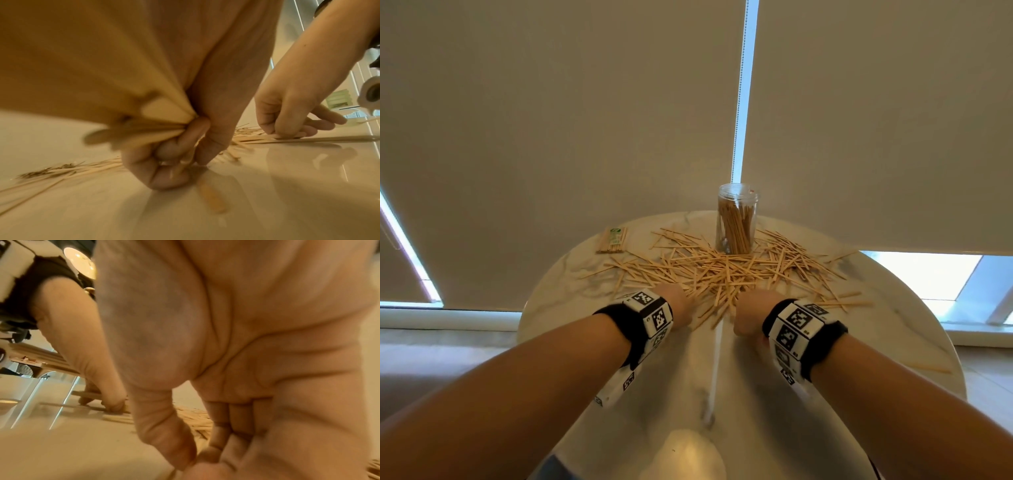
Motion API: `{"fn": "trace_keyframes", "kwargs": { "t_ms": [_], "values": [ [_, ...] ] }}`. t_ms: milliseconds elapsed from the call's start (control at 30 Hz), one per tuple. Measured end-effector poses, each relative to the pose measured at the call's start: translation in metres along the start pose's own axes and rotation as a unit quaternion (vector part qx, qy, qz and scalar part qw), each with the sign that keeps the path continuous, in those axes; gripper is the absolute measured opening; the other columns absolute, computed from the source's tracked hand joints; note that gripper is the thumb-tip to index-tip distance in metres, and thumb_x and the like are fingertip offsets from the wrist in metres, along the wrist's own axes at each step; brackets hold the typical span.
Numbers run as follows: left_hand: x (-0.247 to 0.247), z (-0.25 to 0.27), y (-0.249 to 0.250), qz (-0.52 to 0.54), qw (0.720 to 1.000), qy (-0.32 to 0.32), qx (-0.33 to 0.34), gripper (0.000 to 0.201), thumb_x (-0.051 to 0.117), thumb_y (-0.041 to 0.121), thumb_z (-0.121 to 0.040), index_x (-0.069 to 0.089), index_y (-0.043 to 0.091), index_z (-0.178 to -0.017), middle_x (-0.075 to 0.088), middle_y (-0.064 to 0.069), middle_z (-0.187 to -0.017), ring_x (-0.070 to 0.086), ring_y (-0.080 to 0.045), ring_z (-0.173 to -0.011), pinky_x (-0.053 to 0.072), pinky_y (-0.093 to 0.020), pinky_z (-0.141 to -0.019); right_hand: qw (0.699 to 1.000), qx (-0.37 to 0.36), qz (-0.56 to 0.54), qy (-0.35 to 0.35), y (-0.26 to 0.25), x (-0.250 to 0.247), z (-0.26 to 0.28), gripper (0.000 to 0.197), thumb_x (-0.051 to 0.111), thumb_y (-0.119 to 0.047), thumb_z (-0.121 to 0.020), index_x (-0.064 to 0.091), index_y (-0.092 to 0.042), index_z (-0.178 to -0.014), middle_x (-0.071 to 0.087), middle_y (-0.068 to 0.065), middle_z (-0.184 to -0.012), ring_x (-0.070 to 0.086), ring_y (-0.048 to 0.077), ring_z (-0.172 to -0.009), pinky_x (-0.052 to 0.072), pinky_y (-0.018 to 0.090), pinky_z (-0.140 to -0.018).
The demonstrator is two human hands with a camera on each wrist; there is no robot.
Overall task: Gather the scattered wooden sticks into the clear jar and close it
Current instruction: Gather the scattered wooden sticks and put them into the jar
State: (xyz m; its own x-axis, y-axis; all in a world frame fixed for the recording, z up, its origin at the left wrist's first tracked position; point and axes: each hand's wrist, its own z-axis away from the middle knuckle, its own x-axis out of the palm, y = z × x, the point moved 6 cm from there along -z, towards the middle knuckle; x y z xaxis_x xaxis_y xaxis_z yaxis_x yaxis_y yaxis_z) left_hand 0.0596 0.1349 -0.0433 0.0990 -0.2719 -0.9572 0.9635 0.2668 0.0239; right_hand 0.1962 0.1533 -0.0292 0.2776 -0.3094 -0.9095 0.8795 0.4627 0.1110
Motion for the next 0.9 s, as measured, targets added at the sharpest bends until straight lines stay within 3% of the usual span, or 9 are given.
{"fn": "trace_keyframes", "kwargs": {
  "t_ms": [67,133,200,333,400,467,600,700,900],
  "values": [
    [-0.003,0.003,0.0,0.015,1.0,0.003,0.003,0.028,0.046,0.03,-0.103,0.063,0.007,-0.106,0.058,-0.006,-0.09,0.058,-0.018,-0.079,0.046,-0.025,-0.067,0.999,-0.004,-0.036,-0.004,0.004,0.0,0.006,0.03,0.047,-0.022,-0.1,0.064,-0.004,-0.117,0.055,0.009,-0.098,0.058,0.024,-0.093,0.05,0.031,-0.084],
    [-0.007,0.002,-0.005,0.097,0.995,0.008,-0.009,0.025,0.046,0.023,-0.103,0.057,0.008,-0.086,0.054,-0.004,-0.077,0.051,-0.015,-0.061,0.043,-0.022,-0.054,0.994,0.001,-0.113,-0.005,0.01,0.0,0.012,0.024,0.043,-0.018,-0.101,0.063,-0.006,-0.093,0.052,0.006,-0.081,0.052,0.018,-0.071,0.047,0.025,-0.067],
    [-0.011,0.001,-0.012,0.209,0.978,0.003,-0.014,0.026,0.047,0.021,-0.102,0.054,0.009,-0.08,0.057,-0.006,-0.077,0.053,-0.016,-0.058,0.048,-0.024,-0.052,0.979,0.007,-0.204,0.004,0.017,0.0,0.013,0.028,0.043,-0.015,-0.1,0.053,-0.01,-0.074,0.052,0.005,-0.072,0.052,0.017,-0.061,0.046,0.023,-0.061],
    [-0.023,0.004,-0.018,0.384,0.923,0.0,-0.029,0.02,0.043,0.014,-0.101,0.056,0.005,-0.087,0.056,-0.012,-0.084,0.051,-0.023,-0.067,0.053,-0.031,-0.061,0.931,0.006,-0.364,0.004,0.023,-0.005,0.019,0.024,0.047,-0.011,-0.099,0.066,-0.003,-0.088,0.07,0.012,-0.078,0.073,0.026,-0.07,0.061,0.03,-0.069],
    [-0.025,0.002,-0.019,0.475,0.879,0.006,-0.042,0.024,0.042,0.016,-0.101,0.057,0.006,-0.085,0.059,-0.009,-0.079,0.049,-0.019,-0.06,0.046,-0.029,-0.053,0.907,-0.009,-0.421,0.029,0.022,-0.011,0.02,0.02,0.051,-0.01,-0.098,0.065,-0.003,-0.086,0.071,0.012,-0.079,0.071,0.022,-0.065,0.062,0.027,-0.062],
    [-0.026,-0.002,-0.015,0.543,0.839,-0.004,-0.023,0.025,0.042,0.017,-0.102,0.056,0.008,-0.083,0.057,-0.006,-0.069,0.047,-0.017,-0.054,0.041,-0.027,-0.051,0.892,-0.028,-0.449,0.046,0.021,-0.017,0.018,0.02,0.052,-0.009,-0.098,0.067,0.001,-0.092,0.072,0.014,-0.084,0.073,0.024,-0.069,0.063,0.033,-0.069],
    [-0.032,-0.017,0.001,0.634,0.773,0.019,0.033,0.033,0.042,0.03,-0.106,0.058,0.003,-0.094,0.063,-0.01,-0.075,0.058,-0.019,-0.063,0.051,-0.033,-0.055,0.86,-0.061,-0.496,0.107,0.015,-0.029,0.01,0.02,0.051,-0.015,-0.098,0.067,-0.004,-0.096,0.074,0.011,-0.086,0.071,0.021,-0.069,0.064,0.036,-0.07],
    [-0.042,-0.028,0.011,0.678,0.73,0.052,0.066,0.037,0.049,0.033,-0.1,0.061,0.001,-0.112,0.073,-0.015,-0.094,0.07,-0.029,-0.085,0.06,-0.046,-0.078,0.857,-0.094,-0.486,0.142,0.003,-0.043,0.003,0.018,0.05,-0.017,-0.096,0.067,-0.013,-0.097,0.073,0.01,-0.079,0.07,0.019,-0.061,0.064,0.036,-0.068],
    [-0.06,-0.055,0.021,0.697,0.696,0.11,0.132,0.02,0.051,0.029,-0.102,0.06,0.018,-0.116,0.072,-0.008,-0.103,0.07,-0.025,-0.097,0.056,-0.047,-0.09,0.915,-0.095,-0.336,0.204,-0.001,-0.074,-0.027,0.021,0.049,-0.015,-0.093,0.064,-0.012,-0.106,0.075,0.008,-0.076,0.073,0.02,-0.067,0.062,0.035,-0.072]
  ]
}}
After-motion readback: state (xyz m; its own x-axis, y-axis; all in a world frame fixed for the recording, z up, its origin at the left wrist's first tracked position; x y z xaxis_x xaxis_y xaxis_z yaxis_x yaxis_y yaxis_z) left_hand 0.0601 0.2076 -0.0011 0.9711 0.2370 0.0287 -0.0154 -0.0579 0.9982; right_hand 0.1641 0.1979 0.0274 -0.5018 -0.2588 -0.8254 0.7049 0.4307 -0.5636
